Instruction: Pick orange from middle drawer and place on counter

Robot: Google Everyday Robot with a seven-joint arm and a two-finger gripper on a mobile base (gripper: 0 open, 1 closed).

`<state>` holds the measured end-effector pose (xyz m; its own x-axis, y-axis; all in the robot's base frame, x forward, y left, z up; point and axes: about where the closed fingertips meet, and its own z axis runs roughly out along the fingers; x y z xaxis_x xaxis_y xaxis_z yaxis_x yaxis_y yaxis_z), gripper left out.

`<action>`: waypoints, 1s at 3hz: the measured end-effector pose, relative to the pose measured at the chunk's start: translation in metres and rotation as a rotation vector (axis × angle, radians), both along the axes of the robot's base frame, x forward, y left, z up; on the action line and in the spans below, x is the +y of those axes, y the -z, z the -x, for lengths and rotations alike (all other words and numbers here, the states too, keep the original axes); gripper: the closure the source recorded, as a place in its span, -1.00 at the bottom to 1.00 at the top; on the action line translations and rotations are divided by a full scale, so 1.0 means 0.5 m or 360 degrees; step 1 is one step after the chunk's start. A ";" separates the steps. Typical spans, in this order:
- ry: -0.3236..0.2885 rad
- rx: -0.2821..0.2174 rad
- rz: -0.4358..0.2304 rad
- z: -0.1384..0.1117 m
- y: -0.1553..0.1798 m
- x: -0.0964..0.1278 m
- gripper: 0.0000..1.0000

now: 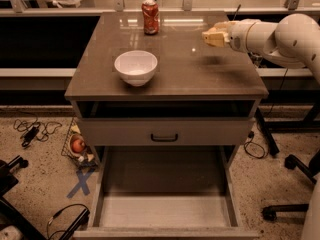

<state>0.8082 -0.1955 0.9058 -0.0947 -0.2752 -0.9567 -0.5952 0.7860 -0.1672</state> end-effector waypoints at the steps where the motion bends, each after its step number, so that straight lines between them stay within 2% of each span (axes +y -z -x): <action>1: 0.0003 0.0005 -0.0065 -0.005 0.033 -0.005 1.00; 3: 0.0023 0.0029 -0.0071 -0.032 0.069 -0.008 1.00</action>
Offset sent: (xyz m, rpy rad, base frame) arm 0.0161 -0.0079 -0.0346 0.0618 0.0086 -0.0127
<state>0.8241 -0.1994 0.8713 -0.1158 -0.2310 -0.9660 -0.5863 0.8010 -0.1212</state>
